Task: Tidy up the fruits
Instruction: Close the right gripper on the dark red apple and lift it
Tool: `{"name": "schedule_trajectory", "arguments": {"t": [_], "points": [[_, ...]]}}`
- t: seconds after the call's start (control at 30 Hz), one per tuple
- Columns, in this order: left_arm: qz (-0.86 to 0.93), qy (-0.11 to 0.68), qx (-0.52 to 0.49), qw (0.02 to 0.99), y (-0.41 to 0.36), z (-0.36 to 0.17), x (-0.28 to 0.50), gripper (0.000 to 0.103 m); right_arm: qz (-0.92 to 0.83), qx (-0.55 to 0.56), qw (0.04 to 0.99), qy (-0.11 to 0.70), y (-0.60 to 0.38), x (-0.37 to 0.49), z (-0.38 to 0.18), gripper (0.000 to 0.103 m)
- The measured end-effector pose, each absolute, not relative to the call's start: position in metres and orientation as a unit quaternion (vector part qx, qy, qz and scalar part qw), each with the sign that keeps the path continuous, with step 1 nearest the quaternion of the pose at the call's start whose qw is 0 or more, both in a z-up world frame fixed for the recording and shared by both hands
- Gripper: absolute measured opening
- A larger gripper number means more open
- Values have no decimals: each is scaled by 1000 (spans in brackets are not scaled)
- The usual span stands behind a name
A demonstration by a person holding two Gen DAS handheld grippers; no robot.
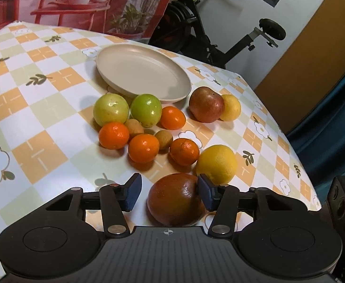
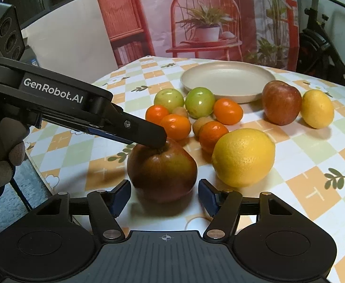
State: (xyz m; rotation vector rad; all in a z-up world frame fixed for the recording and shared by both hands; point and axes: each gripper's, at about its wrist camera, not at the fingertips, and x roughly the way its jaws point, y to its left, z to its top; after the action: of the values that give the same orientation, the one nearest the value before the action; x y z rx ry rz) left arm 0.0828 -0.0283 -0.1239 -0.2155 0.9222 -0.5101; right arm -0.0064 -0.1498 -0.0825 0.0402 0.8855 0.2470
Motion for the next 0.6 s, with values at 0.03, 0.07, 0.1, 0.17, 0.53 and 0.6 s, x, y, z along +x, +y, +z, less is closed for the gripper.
{"name": "schedule_trajectory", "arguments": {"t": [0.03, 0.07, 0.1, 0.17, 0.53, 0.6], "points": [[-243, 440, -105, 858, -28, -124, 83, 55, 120, 20, 896, 427, -150, -6, -83, 59], [-244, 441, -107, 857, -28, -125, 83, 55, 120, 21, 896, 427, -150, -6, -83, 59], [-245, 442, -109, 856, -28, -126, 84, 55, 120, 22, 896, 427, -149, -5, -84, 59], [-248, 443, -112, 854, -28, -126, 84, 53, 120, 23, 895, 428, -149, -5, -85, 58], [-262, 448, -150, 842, -21, -134, 86, 47, 118, 27, 900, 419, -147, -4, -89, 57], [-263, 447, -148, 842, -21, -133, 86, 47, 116, 27, 900, 420, -146, -4, -89, 57]]}}
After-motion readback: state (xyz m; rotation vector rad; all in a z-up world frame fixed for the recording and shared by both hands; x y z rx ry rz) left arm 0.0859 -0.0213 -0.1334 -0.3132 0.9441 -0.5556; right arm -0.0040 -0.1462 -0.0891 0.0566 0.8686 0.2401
